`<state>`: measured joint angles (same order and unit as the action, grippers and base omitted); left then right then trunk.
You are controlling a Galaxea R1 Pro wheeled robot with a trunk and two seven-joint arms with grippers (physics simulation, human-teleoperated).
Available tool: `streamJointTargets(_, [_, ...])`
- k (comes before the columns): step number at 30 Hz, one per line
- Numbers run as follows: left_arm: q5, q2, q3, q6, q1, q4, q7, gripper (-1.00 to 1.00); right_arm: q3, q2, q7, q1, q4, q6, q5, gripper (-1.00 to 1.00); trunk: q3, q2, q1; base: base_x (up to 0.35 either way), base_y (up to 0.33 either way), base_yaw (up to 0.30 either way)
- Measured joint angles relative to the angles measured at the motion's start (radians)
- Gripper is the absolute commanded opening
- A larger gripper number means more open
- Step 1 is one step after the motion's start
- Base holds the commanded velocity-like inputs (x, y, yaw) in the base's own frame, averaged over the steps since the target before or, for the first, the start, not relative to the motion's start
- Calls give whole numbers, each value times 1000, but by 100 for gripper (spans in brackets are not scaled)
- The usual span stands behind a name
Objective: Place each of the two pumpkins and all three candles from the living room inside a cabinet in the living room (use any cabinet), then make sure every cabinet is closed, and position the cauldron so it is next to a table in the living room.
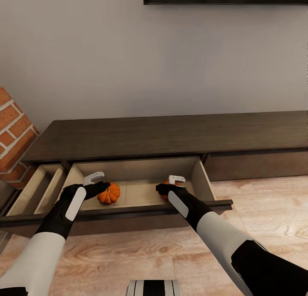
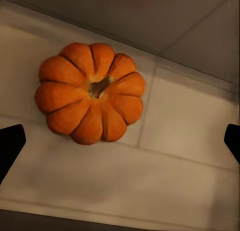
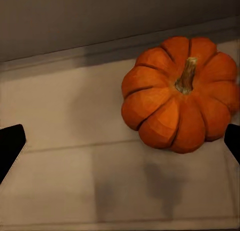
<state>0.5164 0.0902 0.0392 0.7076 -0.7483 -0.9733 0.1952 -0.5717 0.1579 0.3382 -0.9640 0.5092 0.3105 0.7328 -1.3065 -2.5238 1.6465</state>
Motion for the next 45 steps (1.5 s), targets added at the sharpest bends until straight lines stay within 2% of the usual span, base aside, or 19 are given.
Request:
streamJointTargets(29, [1, 0, 0, 0, 0, -1, -1, 100, 0, -1, 0, 0, 1, 0, 0, 100, 112, 7, -13, -39, 0, 0])
streamJointTargets(45, [1, 0, -1, 0, 0, -1, -1, 100, 0, -1, 0, 0, 1, 0, 0, 100, 174, 11, -20, -208, 28, 0])
